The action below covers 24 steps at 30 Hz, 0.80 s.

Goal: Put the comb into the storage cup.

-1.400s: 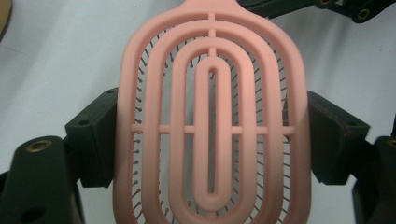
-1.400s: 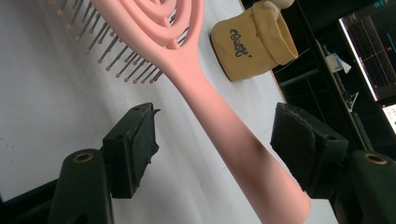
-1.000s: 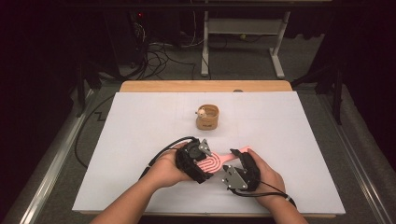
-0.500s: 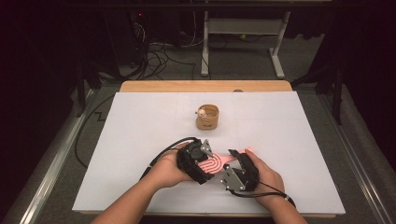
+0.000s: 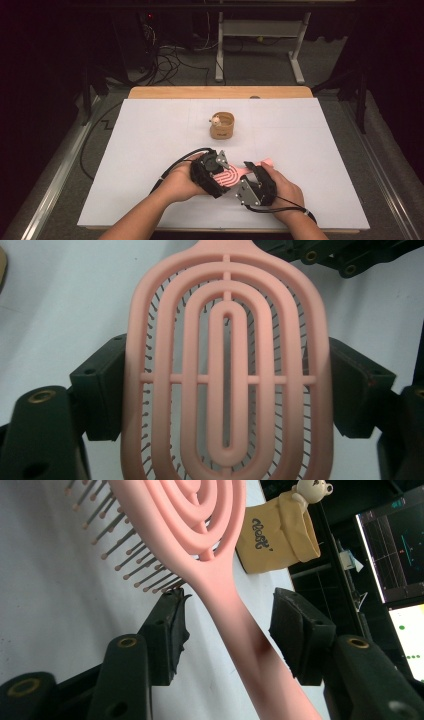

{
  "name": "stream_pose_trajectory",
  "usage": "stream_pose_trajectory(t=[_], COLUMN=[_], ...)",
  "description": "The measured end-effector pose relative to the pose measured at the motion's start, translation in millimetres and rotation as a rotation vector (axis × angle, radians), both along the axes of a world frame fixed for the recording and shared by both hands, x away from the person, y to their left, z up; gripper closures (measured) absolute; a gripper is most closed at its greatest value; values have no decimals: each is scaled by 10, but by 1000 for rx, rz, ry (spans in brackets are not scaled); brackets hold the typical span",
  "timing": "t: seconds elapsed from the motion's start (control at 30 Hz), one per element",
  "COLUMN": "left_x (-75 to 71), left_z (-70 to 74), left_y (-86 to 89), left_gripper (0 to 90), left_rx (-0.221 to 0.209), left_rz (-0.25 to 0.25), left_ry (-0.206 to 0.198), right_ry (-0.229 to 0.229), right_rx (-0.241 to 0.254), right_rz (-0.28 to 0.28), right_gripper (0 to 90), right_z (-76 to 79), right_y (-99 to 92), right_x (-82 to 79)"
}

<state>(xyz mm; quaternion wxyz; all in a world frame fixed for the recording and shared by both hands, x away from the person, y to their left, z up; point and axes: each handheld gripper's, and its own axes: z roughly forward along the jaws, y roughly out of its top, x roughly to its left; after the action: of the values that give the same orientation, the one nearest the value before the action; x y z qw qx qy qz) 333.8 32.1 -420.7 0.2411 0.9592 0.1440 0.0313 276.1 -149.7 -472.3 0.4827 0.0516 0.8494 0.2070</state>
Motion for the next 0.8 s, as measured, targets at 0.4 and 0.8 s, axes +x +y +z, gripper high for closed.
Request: stream_pose_trajectory(t=[0.4, 0.8], left_x=[-14, -19], left_z=[11, -6], left_y=[-8, -30], left_gripper=[198, 198], left_rx=[4, 1], left_rz=[-3, -7], left_ry=[-4, 5], right_ry=[-20, -37], right_rx=[-30, -42], right_rz=[10, 23], right_gripper=[543, 590], right_z=[-24, -17], right_y=[20, -4], right_x=[-16, -38])
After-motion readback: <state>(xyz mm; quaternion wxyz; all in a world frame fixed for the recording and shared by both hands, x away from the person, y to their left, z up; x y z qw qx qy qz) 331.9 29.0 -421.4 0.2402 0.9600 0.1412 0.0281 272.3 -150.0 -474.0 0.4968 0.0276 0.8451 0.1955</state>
